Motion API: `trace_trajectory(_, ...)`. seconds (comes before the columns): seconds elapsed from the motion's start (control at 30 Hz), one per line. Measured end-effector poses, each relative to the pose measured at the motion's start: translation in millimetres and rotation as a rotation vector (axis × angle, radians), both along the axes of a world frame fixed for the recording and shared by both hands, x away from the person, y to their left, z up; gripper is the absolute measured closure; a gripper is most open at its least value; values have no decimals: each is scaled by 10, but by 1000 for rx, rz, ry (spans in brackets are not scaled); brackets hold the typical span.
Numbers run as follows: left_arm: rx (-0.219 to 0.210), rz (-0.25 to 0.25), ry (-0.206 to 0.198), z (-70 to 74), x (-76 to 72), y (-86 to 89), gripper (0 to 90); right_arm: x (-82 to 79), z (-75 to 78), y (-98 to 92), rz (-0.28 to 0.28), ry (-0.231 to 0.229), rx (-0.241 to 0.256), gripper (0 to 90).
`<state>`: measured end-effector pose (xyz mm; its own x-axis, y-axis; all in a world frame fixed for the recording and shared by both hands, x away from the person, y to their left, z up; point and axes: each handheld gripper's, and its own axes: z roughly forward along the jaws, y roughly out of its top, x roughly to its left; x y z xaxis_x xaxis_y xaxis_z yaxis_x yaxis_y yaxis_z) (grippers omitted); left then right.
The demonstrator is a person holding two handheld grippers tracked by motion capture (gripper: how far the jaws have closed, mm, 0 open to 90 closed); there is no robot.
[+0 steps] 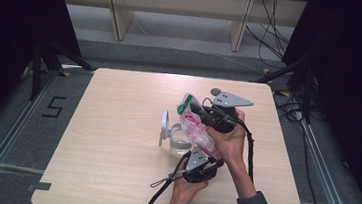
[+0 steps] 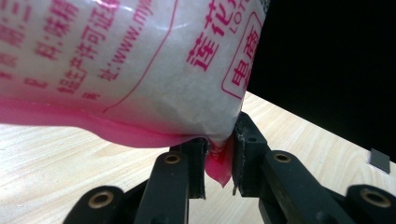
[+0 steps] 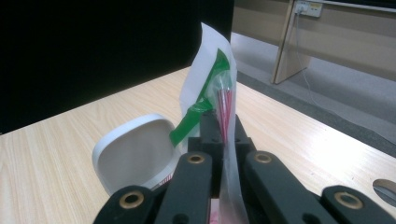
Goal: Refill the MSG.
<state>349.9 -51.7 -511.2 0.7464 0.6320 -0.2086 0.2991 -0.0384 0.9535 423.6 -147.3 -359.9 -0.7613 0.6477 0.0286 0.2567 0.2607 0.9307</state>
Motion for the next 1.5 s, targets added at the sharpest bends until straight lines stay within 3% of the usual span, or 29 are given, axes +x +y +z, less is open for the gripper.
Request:
trace_trajectory(0.13,2,-5,-5,-9,5,3,768,9,-8,16,1,-26,-15,900)
trace_trajectory(0.3,7,0,0,-19,7,3,768,18,-24,35,5,-7,-18,900)
trace_trajectory(0.37,-11,1,-1,-19,12,-11,768,14,-33,46,-1,-5,-25,900)
trace_trajectory(0.4,-13,1,-3,-20,14,-11,769,18,-33,56,1,-27,-37,900)
trace_trajectory(0.43,-14,3,-3,-21,9,-10,769,-9,-33,71,-2,-3,-36,900)
trace_trajectory(0.47,-20,-1,-3,-23,11,-10,769,-3,-29,74,-8,-28,-56,900)
trace_trajectory(0.7,-16,-3,-8,-17,7,-11,770,6,-45,117,-7,-66,-76,900)
trace_trajectory(0.87,-3,-3,-9,-10,19,-12,770,-3,-55,129,-9,-32,-80,900)
trace_trajectory(0.93,-11,-4,-16,-3,19,-19,770,1,-59,140,-19,-44,-72,900)
trace_trajectory(0.97,-1,5,-11,4,11,-18,771,2,-45,129,-10,-67,-93,900)
trace_trajectory(1.1,-13,0,-16,20,20,-28,771,-28,-35,154,-15,-42,-85,900)
trace_trajectory(1.27,-20,-4,-19,19,30,-31,771,-43,-24,179,-6,-63,-98,900)
trace_trajectory(1.37,-13,-3,-18,1,31,-42,771,-26,-38,196,3,-77,-142,900)
trace_trajectory(1.5,-14,-2,-28,28,18,-30,772,-54,-9,198,-1,-52,-121,900)
